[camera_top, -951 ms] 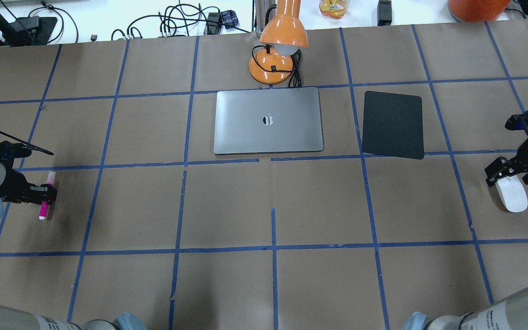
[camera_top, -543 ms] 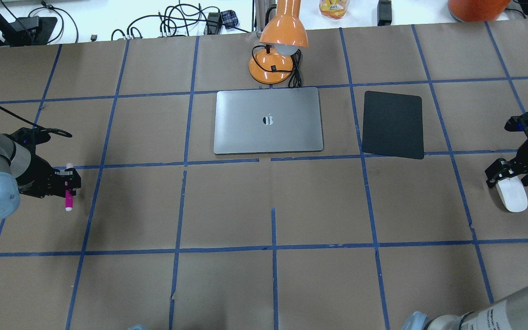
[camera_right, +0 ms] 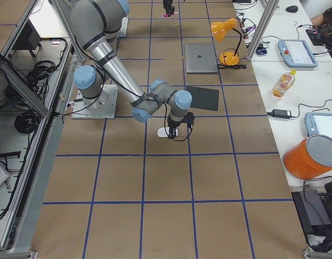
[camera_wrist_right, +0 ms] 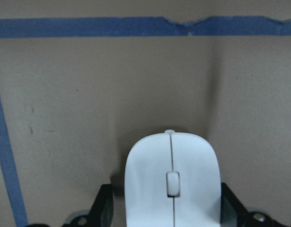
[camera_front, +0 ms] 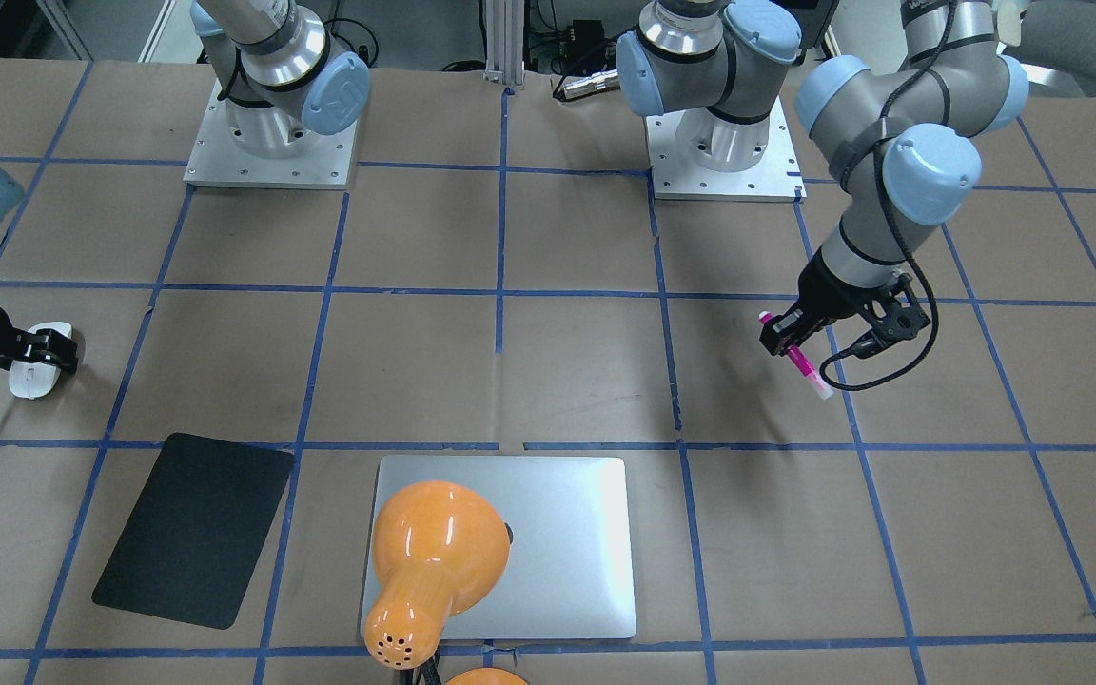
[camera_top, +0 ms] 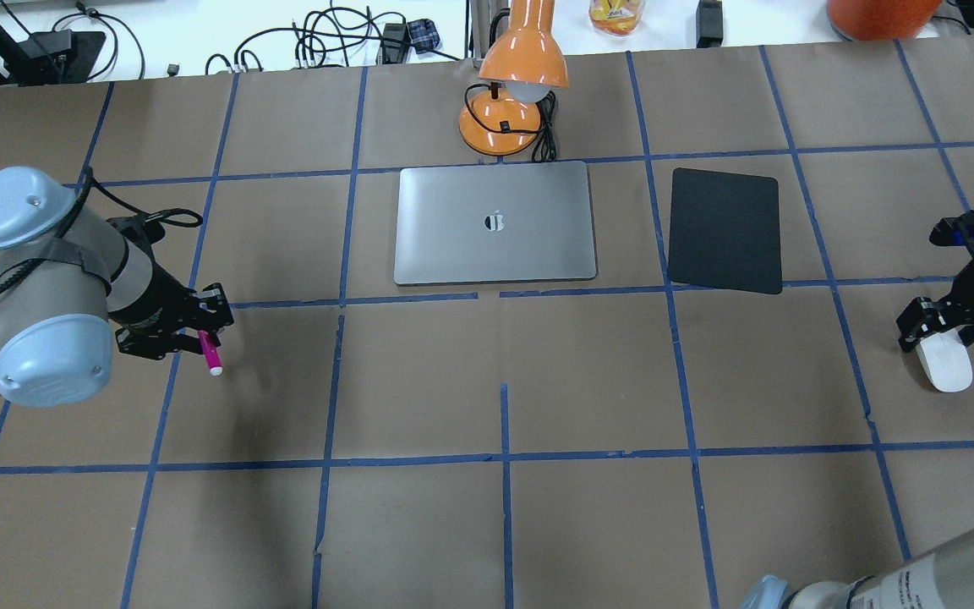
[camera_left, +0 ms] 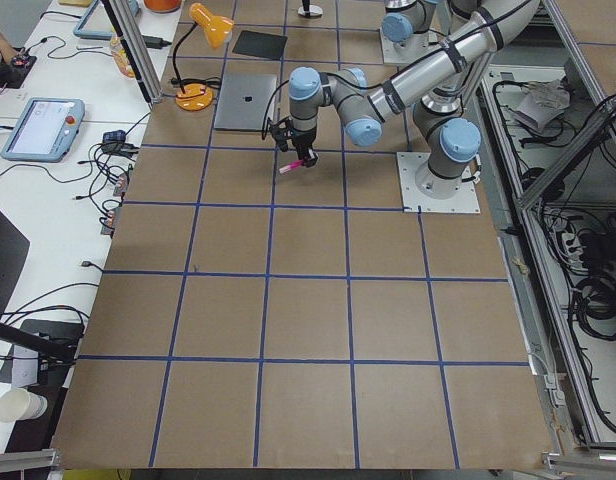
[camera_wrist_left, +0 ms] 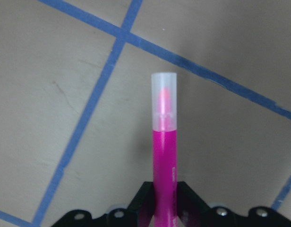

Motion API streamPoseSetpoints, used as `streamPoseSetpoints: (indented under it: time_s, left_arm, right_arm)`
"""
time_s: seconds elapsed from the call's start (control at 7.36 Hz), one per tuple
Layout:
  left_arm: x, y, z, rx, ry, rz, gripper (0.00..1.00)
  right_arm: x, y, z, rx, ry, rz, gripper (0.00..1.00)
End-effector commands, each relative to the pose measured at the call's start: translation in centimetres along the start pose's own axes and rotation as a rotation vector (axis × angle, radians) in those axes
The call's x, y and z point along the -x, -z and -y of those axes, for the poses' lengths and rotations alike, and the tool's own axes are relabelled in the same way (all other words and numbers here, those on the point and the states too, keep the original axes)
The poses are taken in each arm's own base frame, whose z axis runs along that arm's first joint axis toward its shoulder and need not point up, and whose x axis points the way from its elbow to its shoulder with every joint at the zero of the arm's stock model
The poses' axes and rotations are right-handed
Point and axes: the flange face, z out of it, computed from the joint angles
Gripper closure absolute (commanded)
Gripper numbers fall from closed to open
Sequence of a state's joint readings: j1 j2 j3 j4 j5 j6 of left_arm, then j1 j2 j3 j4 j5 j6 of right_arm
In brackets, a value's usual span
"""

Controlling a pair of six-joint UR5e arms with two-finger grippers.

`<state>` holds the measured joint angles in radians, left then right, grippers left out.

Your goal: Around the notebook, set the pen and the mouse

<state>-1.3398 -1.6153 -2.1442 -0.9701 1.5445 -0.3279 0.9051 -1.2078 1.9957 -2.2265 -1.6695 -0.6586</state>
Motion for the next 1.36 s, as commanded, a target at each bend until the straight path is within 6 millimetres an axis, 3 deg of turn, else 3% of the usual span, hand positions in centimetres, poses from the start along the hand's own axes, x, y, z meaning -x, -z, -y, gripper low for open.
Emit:
streamPoseSetpoints:
  time_s: [0.0, 0.14, 0.27, 0.54, 0.81, 0.95, 1.09, 1.22]
  left_arm:
    - [-7.0, -1.0, -5.2, 0.014, 0.157, 0.013, 1.0]
    - [-10.0, -1.9, -7.7, 0.032, 0.24, 0.015, 1.0]
    - [-12.4, -2.7, -8.8, 0.037, 0.359, 0.021, 1.0]
    - [-19.2, -2.7, -13.3, 0.059, 0.499, 0.003, 1.0]
    - [-22.1, -5.0, -14.8, 0.076, 0.746, 0.048, 1.0]
    - [-24.5, -5.8, -15.9, 0.122, 0.818, 0.052, 1.0]
    - [-27.5, -6.6, -16.9, 0.181, 0.902, 0.072, 1.0]
    - [-30.4, -6.7, -16.7, 0.265, 0.97, 0.063, 1.0]
  right_arm:
    - [0.0, 0.0, 0.0, 0.003, 0.0, 0.001, 0.31]
    - [0.0, 0.0, -0.1, 0.005, -0.002, 0.001, 0.45]
    - [0.0, 0.2, -0.1, 0.003, -0.002, -0.001, 0.52]
    - [-0.1, 0.8, 0.0, -0.005, -0.006, -0.009, 0.52]
    - [-0.1, 2.5, 0.9, -0.04, -0.031, -0.027, 0.52]
    - [0.4, 3.6, 2.4, -0.064, -0.068, -0.032, 0.52]
    - [2.4, 5.2, 4.3, -0.089, -0.068, -0.049, 0.52]
    - [5.7, 6.8, 6.3, -0.1, -0.063, -0.058, 0.52]
